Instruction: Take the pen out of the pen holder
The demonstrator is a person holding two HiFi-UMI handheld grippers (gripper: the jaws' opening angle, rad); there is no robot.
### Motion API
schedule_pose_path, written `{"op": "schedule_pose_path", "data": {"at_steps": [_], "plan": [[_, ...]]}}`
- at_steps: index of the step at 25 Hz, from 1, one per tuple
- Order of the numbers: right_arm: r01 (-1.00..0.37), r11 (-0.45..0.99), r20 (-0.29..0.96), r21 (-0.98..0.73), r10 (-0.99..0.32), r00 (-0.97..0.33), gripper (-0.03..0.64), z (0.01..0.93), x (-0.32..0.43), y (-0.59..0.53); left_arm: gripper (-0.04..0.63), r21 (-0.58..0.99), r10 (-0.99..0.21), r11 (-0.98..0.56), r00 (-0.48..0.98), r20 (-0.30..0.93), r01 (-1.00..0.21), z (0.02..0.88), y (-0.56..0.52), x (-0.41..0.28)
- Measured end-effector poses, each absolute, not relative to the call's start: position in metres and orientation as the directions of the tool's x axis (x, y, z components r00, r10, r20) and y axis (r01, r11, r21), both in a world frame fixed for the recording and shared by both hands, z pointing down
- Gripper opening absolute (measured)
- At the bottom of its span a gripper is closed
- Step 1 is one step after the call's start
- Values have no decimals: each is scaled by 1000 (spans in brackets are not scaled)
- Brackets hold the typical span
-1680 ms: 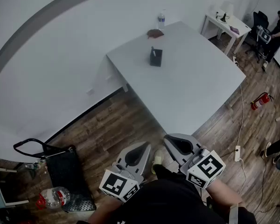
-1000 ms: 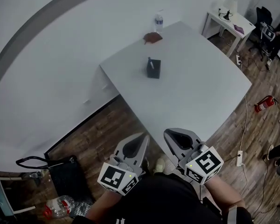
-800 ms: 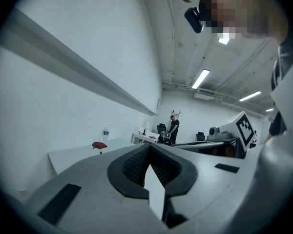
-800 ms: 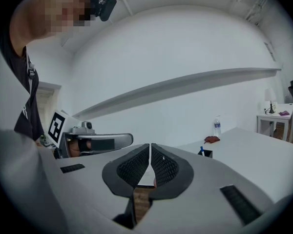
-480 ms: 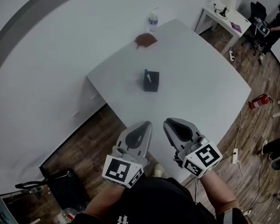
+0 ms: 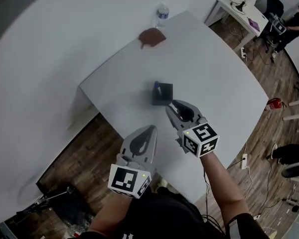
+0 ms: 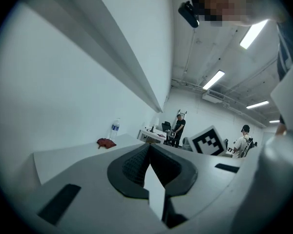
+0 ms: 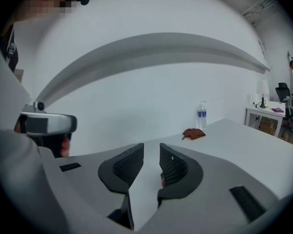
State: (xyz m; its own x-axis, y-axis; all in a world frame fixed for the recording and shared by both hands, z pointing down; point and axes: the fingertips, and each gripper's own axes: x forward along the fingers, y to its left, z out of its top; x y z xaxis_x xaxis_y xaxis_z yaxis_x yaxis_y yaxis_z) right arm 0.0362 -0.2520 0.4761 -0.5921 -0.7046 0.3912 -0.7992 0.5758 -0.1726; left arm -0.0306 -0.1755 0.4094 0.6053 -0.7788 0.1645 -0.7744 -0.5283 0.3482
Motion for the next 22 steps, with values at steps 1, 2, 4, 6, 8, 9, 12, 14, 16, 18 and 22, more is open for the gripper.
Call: {"op": "schedule_pose_path", "data": {"at_steps": [1,2,4,6,8,9,12,14,16,18,22], "plan": [[-804,570,405,-168,-704,-583,81,486,34,-263,6,352,-777,-526,606,172,-774,414,-178,-33],[-809,564,417,-164,-703,-575,81,495,32,-274,6,356,-775,-523,606,179,-775,418,-180,-35],[-817,556,444,-155,-699,-560,81,512,29,-292,6,361,-771,-519,606,193,-775,425,-183,-39],[-824,549,477,-140,-692,-542,83,528,27,-306,6,365,-767,-517,609,204,-774,430,-185,-42],[-831,542,514,-122,-682,-520,84,543,26,-315,6,368,-763,-517,611,211,-773,434,-188,-45],[-834,540,531,-113,-677,-510,86,549,26,-320,6,370,-762,-516,611,213,-772,436,-190,-47],[-837,541,576,-84,-659,-484,84,565,24,-331,6,378,-760,-514,613,215,-770,440,-199,-49],[-835,546,599,-67,-647,-471,86,573,23,-337,6,385,-759,-512,614,215,-768,443,-208,-47],[-832,552,621,-61,-631,-465,86,579,21,-341,6,398,-757,-508,616,217,-764,445,-220,-45],[-826,562,644,-52,-613,-458,86,585,19,-344,6,413,-756,-501,617,219,-761,446,-231,-42],[-811,585,690,-20,-579,-434,92,600,16,-351,6,423,-756,-499,619,214,-756,449,-243,-41]]}}
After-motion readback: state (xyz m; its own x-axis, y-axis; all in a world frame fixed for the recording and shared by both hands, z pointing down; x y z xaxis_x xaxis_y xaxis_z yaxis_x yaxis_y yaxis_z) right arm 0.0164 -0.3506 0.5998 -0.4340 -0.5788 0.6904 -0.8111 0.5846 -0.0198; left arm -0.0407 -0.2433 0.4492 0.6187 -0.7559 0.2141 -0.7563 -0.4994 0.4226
